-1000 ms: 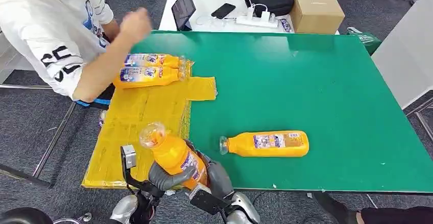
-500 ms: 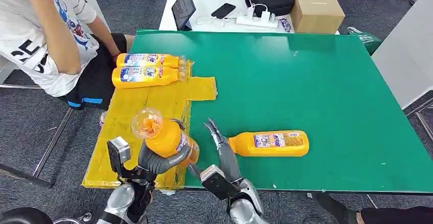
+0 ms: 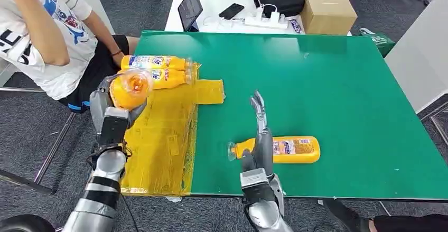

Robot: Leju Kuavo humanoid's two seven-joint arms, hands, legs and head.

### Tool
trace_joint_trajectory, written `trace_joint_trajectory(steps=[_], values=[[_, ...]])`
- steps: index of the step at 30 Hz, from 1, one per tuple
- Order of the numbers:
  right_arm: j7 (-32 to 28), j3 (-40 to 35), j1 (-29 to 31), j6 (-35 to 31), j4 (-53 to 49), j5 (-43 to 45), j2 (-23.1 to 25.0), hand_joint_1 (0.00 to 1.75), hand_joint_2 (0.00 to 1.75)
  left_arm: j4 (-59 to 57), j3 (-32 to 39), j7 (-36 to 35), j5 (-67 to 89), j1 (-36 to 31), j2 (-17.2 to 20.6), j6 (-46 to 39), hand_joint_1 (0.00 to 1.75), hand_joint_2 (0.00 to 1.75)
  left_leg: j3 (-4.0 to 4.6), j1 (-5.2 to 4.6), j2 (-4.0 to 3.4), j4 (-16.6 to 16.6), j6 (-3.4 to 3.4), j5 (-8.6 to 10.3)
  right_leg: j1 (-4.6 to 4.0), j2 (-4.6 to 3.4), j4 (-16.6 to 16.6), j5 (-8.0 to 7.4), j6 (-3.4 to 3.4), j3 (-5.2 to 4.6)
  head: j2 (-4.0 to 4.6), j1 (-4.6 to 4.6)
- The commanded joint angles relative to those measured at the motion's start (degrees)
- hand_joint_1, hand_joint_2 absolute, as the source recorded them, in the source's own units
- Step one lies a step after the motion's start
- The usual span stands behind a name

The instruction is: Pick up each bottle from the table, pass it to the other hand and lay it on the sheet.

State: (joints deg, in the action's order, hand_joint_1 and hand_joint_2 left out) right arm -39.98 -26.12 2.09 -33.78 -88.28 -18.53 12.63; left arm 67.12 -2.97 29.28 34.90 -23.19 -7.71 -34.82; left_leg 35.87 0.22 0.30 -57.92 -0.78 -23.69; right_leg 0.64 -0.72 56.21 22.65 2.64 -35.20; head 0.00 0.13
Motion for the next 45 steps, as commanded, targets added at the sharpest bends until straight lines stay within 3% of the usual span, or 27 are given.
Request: trace_joint_trajectory(steps=[1, 6, 11, 14, 15, 28, 37, 38, 39, 40, 41, 45], values=[[0.0, 0.3, -0.6, -6.2, -12.9, 3.9, -2.8, 0.00, 0.00, -31.3, -0.9, -7.7, 23.0, -14.1, 6.8, -3.8, 1.75, 1.75, -0.32, 0.03, 0.13, 0.0, 0.04, -0.09, -0.06, 0.23, 0.0, 0.14, -0.11, 0.37, 0.00, -0.02], [0.0, 1.4, -0.9, -6.2, -14.5, 4.4, -2.7, 0.00, 0.00, -35.4, -2.9, -10.0, 27.6, -15.8, 8.0, -1.3, 1.75, 1.75, -0.15, 0.03, 0.02, 0.0, 0.04, -0.05, -0.05, 0.10, 0.0, 0.06, -0.07, 0.17, 0.00, 0.00], [0.0, 3.0, -1.3, -6.2, -15.4, 6.1, -3.3, 0.00, 0.00, -42.7, -8.5, -13.5, 35.8, -19.2, 10.2, 10.8, 1.75, 1.75, -0.24, 0.08, 0.12, 0.0, 0.04, -0.12, -0.11, 0.27, 0.0, 0.16, -0.09, 0.29, 0.00, 0.00], [0.0, 2.9, -1.2, -5.8, -13.6, 8.1, -3.8, 0.00, 0.00, -43.9, -8.3, -12.3, 35.4, -18.5, 10.7, 13.8, 1.75, 1.75, -0.20, 0.05, -0.07, 0.0, 0.02, -0.09, -0.07, 0.03, -0.1, 0.06, -0.05, 0.20, 0.00, 0.00], [0.0, 2.9, -1.1, -5.6, -13.1, 8.3, -3.7, 0.00, 1.75, -44.0, -8.3, -12.0, 35.3, -18.1, 10.8, 13.9, 1.75, 1.75, -0.22, 0.07, -0.09, 0.0, 0.02, -0.11, -0.10, 0.04, 0.0, 0.07, -0.07, 0.22, 0.00, 0.00], [0.0, 2.9, -0.9, -5.6, -12.9, 8.3, -3.6, 0.00, 1.75, -43.9, -8.3, -11.8, 35.2, -17.5, 11.0, 13.4, 1.75, 1.75, -0.20, 0.08, -0.06, 0.0, 0.03, -0.12, -0.11, 0.07, 0.0, 0.09, -0.07, 0.22, 0.00, 0.00], [0.0, 4.5, -0.2, -1.2, -5.2, 7.8, -2.0, 0.00, 1.75, -42.9, -5.6, -8.0, 29.7, -12.6, 9.8, 20.5, 1.75, 1.75, -0.29, 0.02, -0.15, 0.1, 0.03, -0.08, -0.04, -0.04, -0.1, 0.04, -0.07, 0.28, 0.00, 0.00], [0.0, 4.8, -0.5, -1.0, -4.5, 7.7, -1.8, 0.00, 1.75, -42.7, -5.4, -8.1, 29.4, -12.0, 10.0, 20.6, 0.73, 1.75, -0.43, 0.06, -0.17, 0.1, 0.05, -0.13, -0.08, -0.04, -0.2, 0.07, -0.10, 0.43, 0.00, 0.00], [0.0, 5.0, -0.6, -0.3, -4.2, 7.9, -1.7, 0.00, 1.75, -42.9, -5.7, -8.0, 29.4, -11.8, 10.2, 21.7, 0.00, 1.75, -0.32, 0.02, -0.13, 0.1, 0.03, -0.08, -0.04, -0.04, -0.1, 0.04, -0.07, 0.32, 0.00, 0.00], [0.0, 5.1, -0.7, -0.3, -4.1, 8.0, -1.8, 0.00, 1.75, -42.9, -5.7, -7.7, 29.3, -11.5, 10.3, 21.7, 0.00, 1.75, -0.43, 0.03, -0.16, 0.2, 0.04, -0.11, -0.06, -0.05, -0.2, 0.06, -0.09, 0.43, 0.00, 0.00], [0.0, 5.4, -0.6, 0.5, -3.5, 8.5, -1.6, 0.00, 1.75, -42.8, -5.7, -6.8, 28.8, -11.1, 10.5, 22.6, 0.00, 0.00, -0.34, 0.01, -0.13, 0.1, 0.02, -0.08, -0.03, -0.06, -0.1, 0.03, -0.06, 0.35, 0.00, 0.00], [0.0, 6.3, -0.1, 1.9, -1.7, 8.4, -1.1, 0.00, 1.75, -42.4, -4.1, -5.7, 25.6, -9.8, 10.2, 26.2, 0.00, 0.00, -0.46, 0.01, -0.22, 0.2, 0.02, -0.10, -0.03, -0.13, -0.2, 0.02, -0.08, 0.45, 0.00, 0.00]])
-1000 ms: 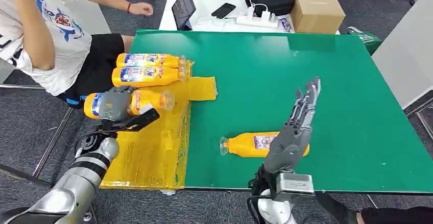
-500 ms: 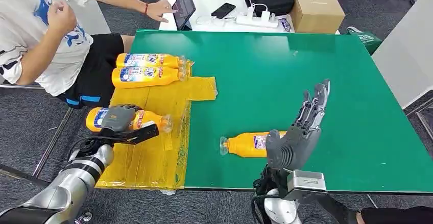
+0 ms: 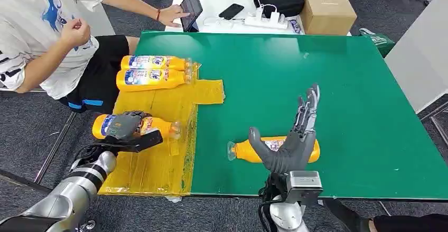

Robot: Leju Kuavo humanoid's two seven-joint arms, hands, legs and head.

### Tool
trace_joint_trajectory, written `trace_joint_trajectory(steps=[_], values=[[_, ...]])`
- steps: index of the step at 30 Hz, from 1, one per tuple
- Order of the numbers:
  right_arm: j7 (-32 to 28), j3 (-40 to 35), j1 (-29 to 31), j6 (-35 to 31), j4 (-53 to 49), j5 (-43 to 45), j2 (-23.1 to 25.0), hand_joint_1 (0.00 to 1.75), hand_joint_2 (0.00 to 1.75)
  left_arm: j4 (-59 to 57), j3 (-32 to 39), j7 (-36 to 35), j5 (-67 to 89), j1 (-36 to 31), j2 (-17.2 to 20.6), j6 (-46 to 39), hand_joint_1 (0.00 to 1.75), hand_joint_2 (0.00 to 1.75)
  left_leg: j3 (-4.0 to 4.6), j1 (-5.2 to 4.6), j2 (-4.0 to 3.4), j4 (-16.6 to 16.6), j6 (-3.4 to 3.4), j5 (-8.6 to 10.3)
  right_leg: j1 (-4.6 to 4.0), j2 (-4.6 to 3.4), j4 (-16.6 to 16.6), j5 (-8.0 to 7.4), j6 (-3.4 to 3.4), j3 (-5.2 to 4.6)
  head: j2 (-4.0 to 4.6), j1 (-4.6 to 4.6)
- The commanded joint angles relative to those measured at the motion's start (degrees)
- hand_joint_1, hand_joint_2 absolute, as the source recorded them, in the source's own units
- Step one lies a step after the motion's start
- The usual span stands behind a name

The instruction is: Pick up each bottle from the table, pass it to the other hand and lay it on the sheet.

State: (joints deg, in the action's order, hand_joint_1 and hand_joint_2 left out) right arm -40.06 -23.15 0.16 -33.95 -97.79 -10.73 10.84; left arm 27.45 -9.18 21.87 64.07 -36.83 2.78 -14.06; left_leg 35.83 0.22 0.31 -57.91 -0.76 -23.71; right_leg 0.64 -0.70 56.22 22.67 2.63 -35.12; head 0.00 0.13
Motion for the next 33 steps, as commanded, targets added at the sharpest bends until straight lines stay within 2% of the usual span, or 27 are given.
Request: trace_joint_trajectory(steps=[1, 9, 22, 28, 30, 33], values=[[0.1, 3.5, 2.0, 2.4, 8.1, 0.5, 0.8, 0.00, 1.75, -2.3, 2.1, 2.2, -4.2, 4.2, -0.1, 6.6, 0.00, 0.00, -0.31, -0.02, -0.13, 0.1, 0.00, -0.06, 0.01, -0.09, -0.1, 0.01, -0.03, 0.27, 0.00, 0.00], [0.1, 4.5, 2.9, 4.2, 10.8, 0.4, 1.6, 0.00, 1.75, 0.6, 4.5, 7.0, -13.3, 6.9, 0.2, 15.2, 0.00, 0.00, -0.77, -0.01, 0.01, 0.2, 0.04, -0.07, -0.01, -0.02, -0.2, 0.09, -0.07, 0.79, 0.00, 0.02], [0.1, 4.5, 2.9, 4.3, 10.7, 0.4, 1.6, 0.00, 1.75, 0.9, 4.2, 7.1, -13.5, 7.1, 0.2, 15.5, 0.00, 0.00, -1.00, 0.03, -0.03, 0.2, 0.09, -0.05, -0.06, 0.01, -0.2, 0.06, -0.13, 1.03, 0.00, 0.02], [0.1, 4.5, 3.3, 4.5, 12.1, 0.1, 1.8, 0.00, 1.75, 4.2, 8.3, 9.5, -26.3, 9.2, -1.0, 22.7, 0.00, 0.00, -1.07, -0.03, 0.05, 0.2, 0.05, -0.07, 0.01, 0.04, -0.1, 0.11, -0.06, 1.07, 0.00, 0.00], [0.1, 4.6, 3.3, 5.0, 13.2, -0.6, 2.1, 0.00, 1.75, 8.1, 12.8, 9.4, -32.9, 10.0, -3.6, 20.8, 0.00, 0.00, -1.07, -0.01, 0.00, 0.2, 0.05, -0.06, -0.01, 0.01, -0.2, 0.08, -0.08, 1.08, 0.00, 0.00], [0.1, 4.8, 2.9, 6.0, 13.8, -1.9, 3.3, 0.00, 1.75, 19.7, 17.3, 10.8, -36.0, 11.8, -8.5, 3.3, 0.00, 0.00, -0.97, 0.05, 0.10, 0.2, 0.05, -0.05, -0.08, 0.15, -0.2, 0.07, -0.10, 1.04, 0.00, 0.00]])
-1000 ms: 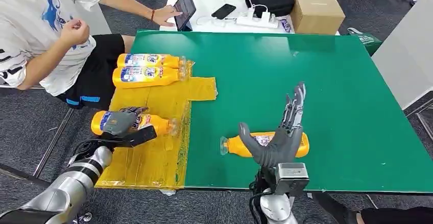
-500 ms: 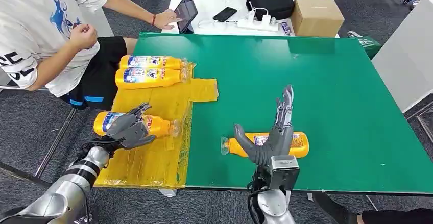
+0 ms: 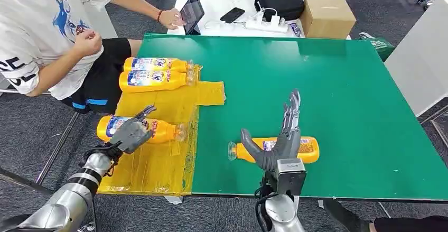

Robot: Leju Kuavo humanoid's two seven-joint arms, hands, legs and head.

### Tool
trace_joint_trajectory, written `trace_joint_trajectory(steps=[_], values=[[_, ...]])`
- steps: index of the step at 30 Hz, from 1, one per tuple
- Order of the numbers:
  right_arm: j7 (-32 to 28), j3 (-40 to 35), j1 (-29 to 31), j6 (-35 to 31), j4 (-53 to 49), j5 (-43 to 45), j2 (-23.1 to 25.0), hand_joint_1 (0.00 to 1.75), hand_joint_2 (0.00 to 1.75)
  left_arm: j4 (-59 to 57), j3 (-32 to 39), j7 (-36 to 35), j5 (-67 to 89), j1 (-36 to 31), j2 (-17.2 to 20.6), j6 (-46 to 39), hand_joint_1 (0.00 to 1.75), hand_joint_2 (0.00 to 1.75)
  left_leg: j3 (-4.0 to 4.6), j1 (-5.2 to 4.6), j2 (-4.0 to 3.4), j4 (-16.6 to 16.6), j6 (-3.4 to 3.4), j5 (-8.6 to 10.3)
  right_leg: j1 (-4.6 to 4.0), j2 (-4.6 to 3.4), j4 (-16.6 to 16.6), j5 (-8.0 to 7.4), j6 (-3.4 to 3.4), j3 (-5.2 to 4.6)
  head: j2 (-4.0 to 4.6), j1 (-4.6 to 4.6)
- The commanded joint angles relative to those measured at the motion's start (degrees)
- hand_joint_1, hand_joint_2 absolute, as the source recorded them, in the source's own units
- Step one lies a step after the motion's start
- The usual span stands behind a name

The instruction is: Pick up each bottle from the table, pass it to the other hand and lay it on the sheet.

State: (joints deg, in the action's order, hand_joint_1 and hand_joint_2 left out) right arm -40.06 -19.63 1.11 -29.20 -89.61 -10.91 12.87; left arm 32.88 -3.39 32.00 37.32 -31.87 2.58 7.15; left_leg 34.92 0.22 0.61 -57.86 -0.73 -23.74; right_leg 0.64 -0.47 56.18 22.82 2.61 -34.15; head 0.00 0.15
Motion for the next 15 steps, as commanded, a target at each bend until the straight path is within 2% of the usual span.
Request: trace_joint_trajectory(steps=[1, 3, 4, 5, 9, 10, 12, 13, 15], values=[[0.3, 0.9, 1.8, 1.5, 5.9, -2.2, 1.5, 0.00, 1.75, 18.5, 12.7, 3.2, -8.5, 7.5, -9.6, -27.6, 0.00, 0.00, 0.03, 0.00, 0.03, 0.0, -0.02, 0.00, -0.01, 0.10, -0.1, 0.00, -0.02, 0.01, 0.00, -0.02], [2.1, -0.8, 2.2, 1.9, 7.4, -4.5, 1.4, 0.00, 1.75, 25.0, 14.5, 6.2, -10.7, 7.8, -11.2, -37.0, 0.00, 0.00, 0.21, 0.08, 0.01, -0.1, 0.00, -0.03, -0.09, 0.11, 0.0, -0.02, -0.04, -0.18, 0.00, -0.04], [3.2, -1.8, 2.6, 1.9, 8.4, -6.2, 0.6, 0.00, 1.75, 27.6, 14.6, 6.2, -13.1, 8.0, -11.4, -37.3, 0.00, 0.00, 0.34, 0.09, -0.03, -0.1, 0.00, -0.01, -0.10, 0.10, 0.0, -0.08, -0.08, -0.33, 0.00, -0.04], [4.7, -2.6, 3.1, 2.0, 9.4, -8.5, -0.4, 0.00, 1.75, 29.4, 14.5, 5.9, -14.4, 8.4, -11.4, -37.4, 0.00, 1.75, 0.52, 0.08, -0.12, -0.1, 0.01, 0.08, -0.09, 0.03, 0.0, -0.16, -0.08, -0.55, 0.00, -0.02], [16.9, -1.8, 4.2, 5.0, 10.4, -22.5, -8.0, 0.00, 1.75, 37.0, 13.7, 5.9, -20.6, 13.8, -12.4, -34.4, 0.00, 1.75, 0.42, 0.09, -0.24, 0.0, 0.01, -0.01, -0.11, -0.06, -0.2, -0.12, -0.10, -0.43, 0.00, -0.02], [20.6, -1.2, 3.9, 8.5, 9.4, -25.3, -10.4, 0.00, 1.75, 39.2, 13.4, 5.9, -21.4, 15.8, -12.7, -34.3, 0.00, 1.75, 0.49, 0.06, -0.23, 0.0, 0.01, 0.03, -0.07, -0.07, -0.1, -0.14, -0.07, -0.52, 0.00, 0.00], [23.6, 1.5, 3.0, 11.3, 7.9, -27.6, -13.3, 0.00, 1.75, 43.3, 13.3, 6.5, -23.3, 19.2, -13.5, -33.6, 0.00, 1.75, 0.28, 0.08, -0.24, 0.1, -0.03, -0.11, -0.11, -0.02, -0.3, -0.05, -0.07, -0.29, 0.00, 0.00], [26.1, 3.0, 2.7, 14.1, 7.1, -29.4, -15.7, 0.00, 1.75, 45.8, 13.1, 6.5, -24.4, 21.4, -14.0, -32.9, 0.00, 1.75, 0.53, 0.02, -0.07, 0.0, -0.03, 0.00, -0.03, 0.08, -0.1, -0.05, 0.00, -0.50, 0.00, -0.04], [30.4, 4.7, 2.0, 18.9, 6.9, -32.1, -19.2, 0.00, 1.75, 48.5, 12.5, 5.8, -25.5, 24.1, -14.6, -31.2, 0.00, 1.75, 0.43, 0.02, -0.13, 0.0, -0.07, -0.11, -0.04, 0.03, -0.2, 0.02, 0.02, -0.39, 0.00, -0.04]])
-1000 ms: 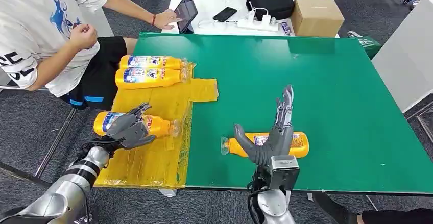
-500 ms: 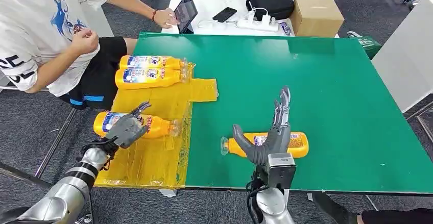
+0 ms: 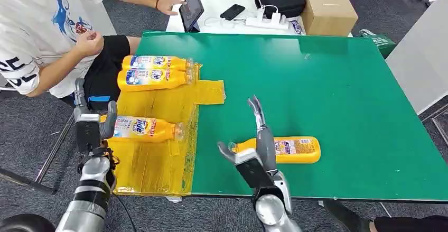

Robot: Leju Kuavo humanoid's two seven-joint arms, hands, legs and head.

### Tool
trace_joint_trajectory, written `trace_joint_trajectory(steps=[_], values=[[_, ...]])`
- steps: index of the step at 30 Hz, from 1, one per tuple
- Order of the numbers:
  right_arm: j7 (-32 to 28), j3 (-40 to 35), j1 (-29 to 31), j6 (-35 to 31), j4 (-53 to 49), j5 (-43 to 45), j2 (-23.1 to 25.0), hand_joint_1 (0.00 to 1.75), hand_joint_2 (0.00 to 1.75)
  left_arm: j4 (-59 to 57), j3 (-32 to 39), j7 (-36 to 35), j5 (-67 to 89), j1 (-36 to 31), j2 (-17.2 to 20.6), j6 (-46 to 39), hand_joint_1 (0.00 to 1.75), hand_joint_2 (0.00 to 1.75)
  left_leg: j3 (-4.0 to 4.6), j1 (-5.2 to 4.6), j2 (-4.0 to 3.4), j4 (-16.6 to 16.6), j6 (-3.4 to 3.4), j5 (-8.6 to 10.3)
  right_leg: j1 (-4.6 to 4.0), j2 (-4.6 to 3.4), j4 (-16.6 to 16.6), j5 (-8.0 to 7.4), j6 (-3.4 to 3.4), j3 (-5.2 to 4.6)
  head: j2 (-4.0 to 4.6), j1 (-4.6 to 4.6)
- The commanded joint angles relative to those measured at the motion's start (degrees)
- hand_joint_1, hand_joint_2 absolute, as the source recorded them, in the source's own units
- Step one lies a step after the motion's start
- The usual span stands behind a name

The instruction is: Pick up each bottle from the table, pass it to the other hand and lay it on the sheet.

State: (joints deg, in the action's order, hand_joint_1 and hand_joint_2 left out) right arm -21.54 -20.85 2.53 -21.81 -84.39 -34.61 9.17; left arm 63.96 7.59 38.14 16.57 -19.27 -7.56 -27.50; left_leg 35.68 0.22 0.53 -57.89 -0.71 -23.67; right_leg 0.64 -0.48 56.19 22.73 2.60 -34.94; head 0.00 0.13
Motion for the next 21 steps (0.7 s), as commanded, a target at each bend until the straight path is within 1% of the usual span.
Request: trace_joint_trajectory(steps=[1, 2, 3, 4, 5, 6, 7, 8, 9, 10, 13, 14, 15, 16, 17, 19, 21], values=[[13.0, 7.6, 0.2, 13.2, 1.9, -8.1, -17.4, 0.00, 1.75, 18.0, 0.8, -1.8, -5.3, 12.9, -4.8, 4.8, 0.00, 1.75, -0.18, 0.00, -0.01, 0.0, -0.07, -0.15, -0.02, 0.07, -0.2, 0.09, 0.03, 0.27, 0.00, 0.00], [15.3, 8.2, -0.1, 15.4, 2.3, -9.6, -19.4, 0.00, 1.75, 18.0, -0.4, -3.4, -5.5, 14.0, -4.8, 7.0, 0.00, 1.75, -0.06, -0.03, 0.04, 0.0, -0.07, -0.12, 0.01, 0.09, -0.2, 0.05, 0.02, 0.15, 0.00, 0.02], [15.5, 9.5, -0.5, 16.1, 2.1, -9.0, -20.8, 0.00, 1.75, 17.9, -1.4, -4.3, -5.8, 15.0, -5.2, 8.5, 0.00, 1.75, -0.15, -0.03, 0.06, 0.0, -0.12, -0.21, -0.01, 0.14, -0.2, 0.11, 0.03, 0.27, 0.00, -0.02], [15.7, 10.8, -1.2, 17.8, 1.9, -8.0, -22.3, 0.00, 1.75, 17.3, -2.6, -4.6, -6.0, 15.9, -5.7, 9.5, 0.00, 1.75, -0.09, -0.08, 0.12, 0.0, -0.14, -0.17, 0.06, 0.18, -0.2, 0.10, 0.05, 0.18, 0.00, 0.00], [16.3, 11.3, -1.6, 18.6, 1.7, -8.4, -23.5, 0.00, 1.75, 16.7, -3.6, -4.9, -5.8, 16.4, -5.9, 10.4, 0.00, 1.75, -0.20, -0.08, 0.16, 0.0, -0.15, -0.24, 0.05, 0.24, -0.2, 0.17, 0.05, 0.33, 0.00, 0.00], [17.5, 11.6, -2.2, 21.8, 1.4, -7.9, -25.2, 0.00, 1.75, 15.6, -5.2, -5.1, -5.5, 16.8, -5.8, 11.1, 0.00, 1.75, -0.21, -0.10, 0.22, 0.0, -0.18, -0.27, 0.07, 0.29, -0.2, 0.22, 0.10, 0.38, 0.00, 0.02], [17.6, 11.7, -2.4, 22.2, 1.2, -8.2, -26.3, 0.00, 1.75, 15.0, -5.9, -5.2, -5.3, 16.9, -5.9, 11.5, 0.00, 1.75, -0.18, -0.17, 0.27, 0.0, -0.22, -0.29, 0.15, 0.34, -0.2, 0.27, 0.16, 0.36, 0.00, 0.00], [17.5, 11.9, -2.8, 22.8, 0.9, -8.1, -26.4, 0.00, 1.75, 14.2, -6.3, -5.2, -5.2, 16.8, -6.0, 11.6, 0.00, 1.75, -0.03, -0.18, 0.19, 0.0, -0.23, -0.23, 0.16, 0.23, -0.2, 0.18, 0.16, 0.14, 0.00, -0.02], [17.5, 11.6, -3.0, 23.7, 0.6, -8.0, -26.9, 0.00, 1.75, 13.7, -6.8, -5.3, -5.1, 16.6, -5.8, 11.8, 0.00, 1.75, -0.13, -0.15, 0.17, 0.0, -0.23, -0.32, 0.12, 0.24, -0.2, 0.25, 0.14, 0.27, 0.00, 0.02], [17.5, 11.4, -3.2, 24.0, 0.4, -7.9, -27.2, 0.00, 1.75, 13.3, -6.9, -5.3, -5.1, 16.4, -5.8, 11.8, 0.00, 1.75, -0.01, -0.20, 0.13, 0.0, -0.24, -0.25, 0.17, 0.17, -0.1, 0.17, 0.16, 0.10, 0.00, 0.00], [18.3, 9.8, -2.4, 26.1, 1.2, -7.5, -28.3, 0.00, 1.75, 11.8, -7.2, -5.5, -5.0, 15.3, -5.4, 12.6, 0.00, 1.75, -0.08, -0.16, 0.15, 0.0, -0.24, -0.34, 0.12, 0.22, -0.1, 0.23, 0.10, 0.22, 0.00, 0.00], [18.3, 9.6, -1.8, 26.2, 1.9, -7.5, -28.4, 0.00, 1.75, 11.4, -7.2, -5.6, -5.0, 15.0, -5.4, 12.7, 0.00, 1.75, -0.15, -0.13, 0.13, 0.0, -0.22, -0.36, 0.08, 0.23, -0.1, 0.25, 0.09, 0.29, 0.00, 0.02], [18.5, 8.7, -0.8, 26.6, 3.4, -7.5, -28.8, 0.00, 1.75, 10.5, -7.3, -5.7, -5.1, 14.6, -5.4, 13.1, 0.00, 1.75, -0.04, -0.17, 0.08, 0.0, -0.23, -0.28, 0.13, 0.16, -0.1, 0.17, 0.13, 0.12, 0.00, 0.04], [18.7, 8.2, 0.1, 26.7, 4.7, -7.6, -28.9, 0.00, 1.75, 10.0, -7.5, -5.7, -5.0, 14.3, -5.3, 13.4, 0.00, 1.75, -0.30, -0.10, 0.07, -0.1, -0.19, -0.43, 0.05, 0.21, -0.1, 0.29, 0.03, 0.41, 0.00, 0.04], [18.7, 8.0, 0.8, 26.7, 5.3, -7.6, -28.8, 0.00, 1.75, 9.7, -7.5, -5.7, -5.0, 14.1, -5.5, 13.5, 0.00, 1.75, 0.01, -0.15, 0.03, 0.0, -0.25, -0.25, 0.13, 0.08, -0.2, 0.11, 0.15, 0.05, 0.00, 0.02], [18.7, 7.6, 1.5, 26.9, 6.5, -7.7, -28.7, 0.00, 1.75, 9.2, -7.5, -5.7, -5.1, 13.9, -5.5, 13.5, 0.00, 1.75, -0.17, -0.10, -0.08, 0.0, -0.23, -0.34, 0.06, 0.01, -0.2, 0.15, 0.11, 0.24, 0.00, 0.02], [18.6, 6.4, 3.3, 26.8, 9.1, -7.7, -29.0, 0.00, 1.75, 7.6, -7.7, -5.6, -5.0, 13.0, -5.4, 13.7, 0.00, 1.75, -0.02, -0.10, -0.07, 0.0, -0.24, -0.26, 0.08, -0.01, -0.2, 0.08, 0.14, 0.09, 0.00, 0.02]])
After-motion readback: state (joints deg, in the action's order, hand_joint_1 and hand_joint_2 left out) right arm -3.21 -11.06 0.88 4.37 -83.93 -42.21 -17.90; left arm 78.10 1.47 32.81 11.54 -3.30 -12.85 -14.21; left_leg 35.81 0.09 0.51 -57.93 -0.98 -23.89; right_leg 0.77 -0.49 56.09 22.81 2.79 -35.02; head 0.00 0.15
